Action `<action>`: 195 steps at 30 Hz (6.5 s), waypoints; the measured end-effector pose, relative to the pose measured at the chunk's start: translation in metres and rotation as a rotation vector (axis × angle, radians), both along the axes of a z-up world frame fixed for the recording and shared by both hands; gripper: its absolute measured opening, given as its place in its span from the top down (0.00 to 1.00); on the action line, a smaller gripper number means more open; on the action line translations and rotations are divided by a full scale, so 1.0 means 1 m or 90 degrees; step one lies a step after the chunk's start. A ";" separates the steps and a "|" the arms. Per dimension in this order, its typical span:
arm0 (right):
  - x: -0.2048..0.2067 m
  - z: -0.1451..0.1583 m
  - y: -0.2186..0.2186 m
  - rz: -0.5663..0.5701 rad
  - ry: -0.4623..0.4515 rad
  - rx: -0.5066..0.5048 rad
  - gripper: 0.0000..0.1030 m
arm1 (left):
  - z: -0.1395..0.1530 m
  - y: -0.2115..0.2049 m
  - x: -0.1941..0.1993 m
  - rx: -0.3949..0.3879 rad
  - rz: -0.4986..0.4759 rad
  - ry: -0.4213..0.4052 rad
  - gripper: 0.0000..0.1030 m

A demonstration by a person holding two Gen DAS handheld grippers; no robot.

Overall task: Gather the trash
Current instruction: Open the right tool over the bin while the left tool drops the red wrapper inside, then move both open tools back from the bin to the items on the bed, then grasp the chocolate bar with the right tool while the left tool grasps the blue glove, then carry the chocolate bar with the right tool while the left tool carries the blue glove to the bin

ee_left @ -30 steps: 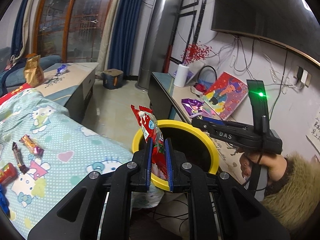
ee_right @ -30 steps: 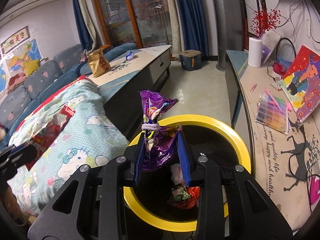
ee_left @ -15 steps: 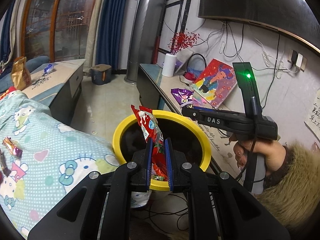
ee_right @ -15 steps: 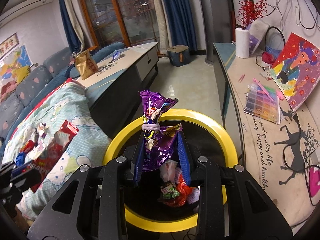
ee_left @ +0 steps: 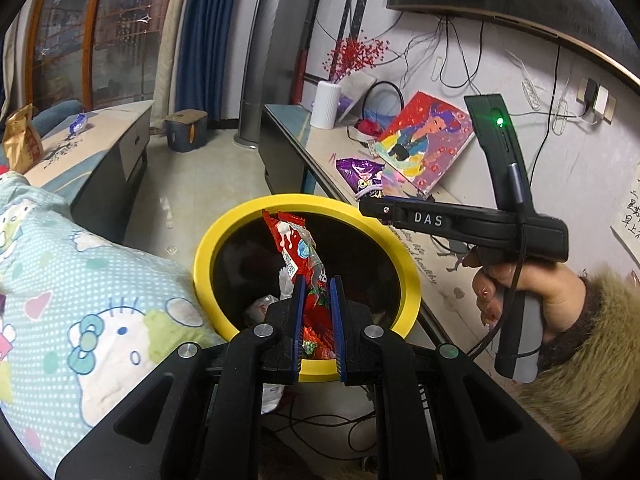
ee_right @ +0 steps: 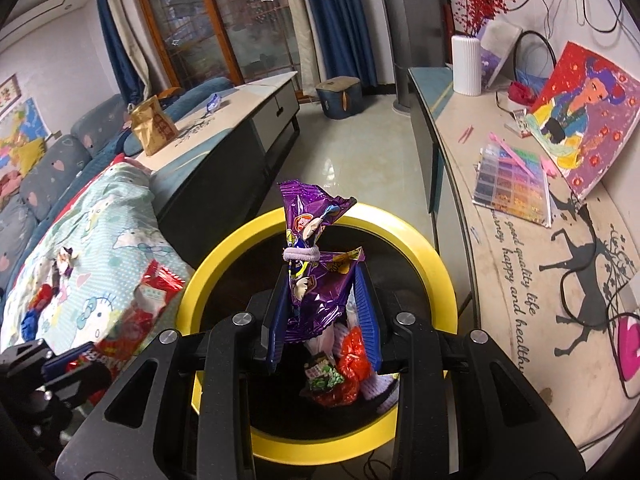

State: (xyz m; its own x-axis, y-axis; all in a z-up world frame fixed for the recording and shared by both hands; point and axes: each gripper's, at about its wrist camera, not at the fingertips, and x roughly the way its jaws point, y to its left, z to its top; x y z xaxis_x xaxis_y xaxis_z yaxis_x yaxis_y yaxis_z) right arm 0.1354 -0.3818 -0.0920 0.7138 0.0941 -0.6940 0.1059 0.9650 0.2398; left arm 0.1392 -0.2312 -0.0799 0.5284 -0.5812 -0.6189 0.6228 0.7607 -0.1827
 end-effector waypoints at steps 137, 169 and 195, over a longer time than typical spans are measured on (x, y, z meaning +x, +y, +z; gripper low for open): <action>-0.008 0.027 0.325 0.478 -0.019 0.009 0.86 | 0.004 0.293 -0.030 -0.035 0.434 0.053 0.78; -0.014 0.057 0.223 0.359 -0.072 -0.009 0.86 | 0.036 0.204 -0.021 -0.040 0.305 0.000 0.79; -0.015 0.053 0.140 0.248 -0.070 -0.020 0.86 | 0.041 0.123 -0.018 -0.023 0.191 -0.023 0.78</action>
State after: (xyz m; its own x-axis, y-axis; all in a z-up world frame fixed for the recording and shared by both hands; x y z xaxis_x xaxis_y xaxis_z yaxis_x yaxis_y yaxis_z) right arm 0.1203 -0.2422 -0.0389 0.6994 0.3515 -0.6224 -0.2931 0.9352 0.1988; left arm 0.1207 -0.1082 -0.0385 0.7007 -0.4175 -0.5786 0.3783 0.9050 -0.1948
